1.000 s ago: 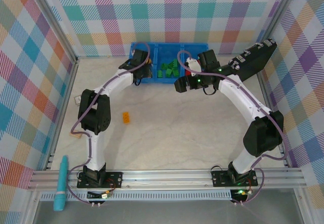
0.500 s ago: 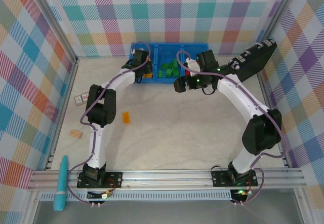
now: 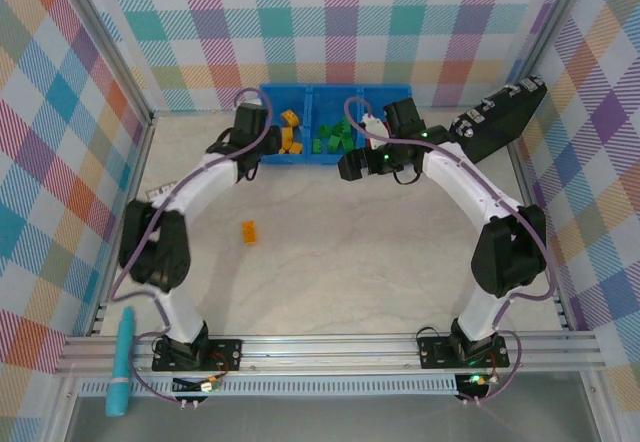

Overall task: Sort the legos into containers by color
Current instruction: Pick up the lego from the middle-left of the table.

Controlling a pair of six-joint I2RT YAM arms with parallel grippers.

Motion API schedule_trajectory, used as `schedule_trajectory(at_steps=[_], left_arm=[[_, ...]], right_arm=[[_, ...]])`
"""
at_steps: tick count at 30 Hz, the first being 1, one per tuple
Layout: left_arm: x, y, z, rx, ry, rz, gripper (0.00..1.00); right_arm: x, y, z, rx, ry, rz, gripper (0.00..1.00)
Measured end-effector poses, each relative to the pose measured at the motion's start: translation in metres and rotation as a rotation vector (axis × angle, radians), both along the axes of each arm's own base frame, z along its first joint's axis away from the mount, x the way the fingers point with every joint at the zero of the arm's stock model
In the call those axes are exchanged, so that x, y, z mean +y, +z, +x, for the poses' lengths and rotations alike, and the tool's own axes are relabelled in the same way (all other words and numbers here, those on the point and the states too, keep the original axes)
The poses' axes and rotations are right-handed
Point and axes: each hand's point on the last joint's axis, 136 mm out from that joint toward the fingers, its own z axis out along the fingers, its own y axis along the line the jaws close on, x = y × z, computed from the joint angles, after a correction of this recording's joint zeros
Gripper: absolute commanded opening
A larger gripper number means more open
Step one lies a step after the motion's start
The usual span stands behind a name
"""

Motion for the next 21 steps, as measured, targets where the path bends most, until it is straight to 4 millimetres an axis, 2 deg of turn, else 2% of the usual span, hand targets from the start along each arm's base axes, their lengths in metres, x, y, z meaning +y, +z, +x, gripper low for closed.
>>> schedule_trajectory(at_steps=[2,4,9,12,15,21], left_arm=[[0.010,0.012,-0.030,-0.006,0.009,-0.015,0.57],[0.020,0.007,-0.057,0.027,0.019,-0.013,0.58],[0.047,-0.055,-0.123,0.233,0.068,0.036,0.60],[0.058,-0.084,-0.155,0.334,0.098,0.046,0.60],[0.061,-0.101,-0.172,0.385,0.113,0.037,0.60],[0.050,-0.130,-0.185,0.447,0.098,0.023,0.61]], right_arm=[[0.001,0.001,0.001,-0.003,0.002,0.004,0.99],[0.002,0.000,0.001,-0.003,0.005,0.008,0.99],[0.004,0.000,0.001,0.002,0.012,0.017,0.99],[0.007,0.002,0.004,0.000,0.018,0.028,0.99],[0.010,0.004,0.006,-0.004,0.022,0.046,0.99],[0.019,0.002,0.009,0.000,0.040,0.058,0.99]])
